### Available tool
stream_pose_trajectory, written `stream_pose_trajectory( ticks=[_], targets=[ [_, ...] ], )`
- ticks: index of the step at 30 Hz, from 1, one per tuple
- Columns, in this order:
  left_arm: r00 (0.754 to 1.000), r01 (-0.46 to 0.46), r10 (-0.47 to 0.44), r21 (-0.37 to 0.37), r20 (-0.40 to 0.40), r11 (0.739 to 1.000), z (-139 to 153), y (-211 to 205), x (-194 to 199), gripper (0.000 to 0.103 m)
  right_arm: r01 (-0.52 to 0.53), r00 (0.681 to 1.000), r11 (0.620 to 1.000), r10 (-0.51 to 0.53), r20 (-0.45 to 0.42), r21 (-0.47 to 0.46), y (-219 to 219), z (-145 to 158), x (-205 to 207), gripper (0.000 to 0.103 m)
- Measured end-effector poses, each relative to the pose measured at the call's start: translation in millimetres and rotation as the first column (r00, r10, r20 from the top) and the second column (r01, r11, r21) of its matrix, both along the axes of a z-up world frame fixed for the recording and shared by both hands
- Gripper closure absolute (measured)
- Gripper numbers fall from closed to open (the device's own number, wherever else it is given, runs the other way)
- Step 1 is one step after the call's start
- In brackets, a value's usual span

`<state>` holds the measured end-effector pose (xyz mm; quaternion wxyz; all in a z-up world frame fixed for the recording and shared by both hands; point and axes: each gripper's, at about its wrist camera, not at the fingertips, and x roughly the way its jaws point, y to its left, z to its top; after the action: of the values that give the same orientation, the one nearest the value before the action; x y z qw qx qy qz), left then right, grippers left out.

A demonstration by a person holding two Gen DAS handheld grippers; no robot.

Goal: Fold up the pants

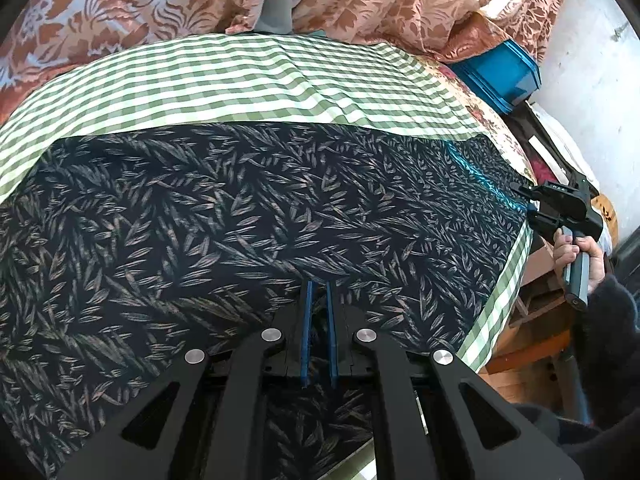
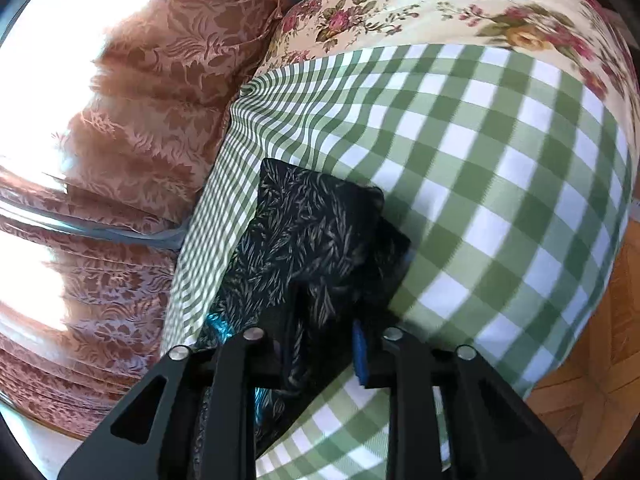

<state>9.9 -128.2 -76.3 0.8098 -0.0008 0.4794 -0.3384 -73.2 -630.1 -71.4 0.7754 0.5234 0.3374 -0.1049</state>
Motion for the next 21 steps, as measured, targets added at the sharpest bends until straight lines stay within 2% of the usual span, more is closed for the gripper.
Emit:
stream_pose_trajectory(
  ticks=[4,9,14,15,17,19,21],
  targets=[
    [0.999,-0.047,0.047,-0.001,-0.012,0.999,2.0,9.3,3.8,0.099,-0.035,0.999,0.997,0.033,-0.024,-0.063,4.3,13.3,5.5,0.091],
    [0.988,-0.140,0.133,0.093,0.085,0.986,12.9,19.3,-1.1,0.099,-0.059,0.998,0.991,0.054,-0.040,-0.119,13.3,26.9,13.4,0.093],
    [0.979,-0.190,0.182,0.086,0.096,0.978,16.3,35.7,0.8,0.099,-0.123,0.992,0.976,0.124,-0.005,-0.177,37.3,56.0,31.5,0.093],
    [0.976,-0.205,0.196,0.089,0.097,0.975,16.0,39.7,1.7,0.095,-0.135,0.991,0.974,0.137,0.000,-0.184,41.7,60.0,34.9,0.093],
    [0.970,-0.232,0.225,0.069,0.097,0.970,16.5,47.9,1.2,0.039,-0.167,0.985,0.966,0.172,0.012,-0.197,53.7,69.9,43.8,0.093],
    [0.961,-0.260,0.254,0.036,0.107,0.965,19.0,57.6,-0.8,0.037,-0.199,0.978,0.958,0.207,0.018,-0.208,67.8,77.9,53.4,0.093],
    [0.957,-0.275,0.270,0.037,0.109,0.961,17.9,62.2,0.2,0.036,-0.227,0.971,0.951,0.238,0.026,-0.209,80.7,83.7,62.1,0.093]
  ],
)
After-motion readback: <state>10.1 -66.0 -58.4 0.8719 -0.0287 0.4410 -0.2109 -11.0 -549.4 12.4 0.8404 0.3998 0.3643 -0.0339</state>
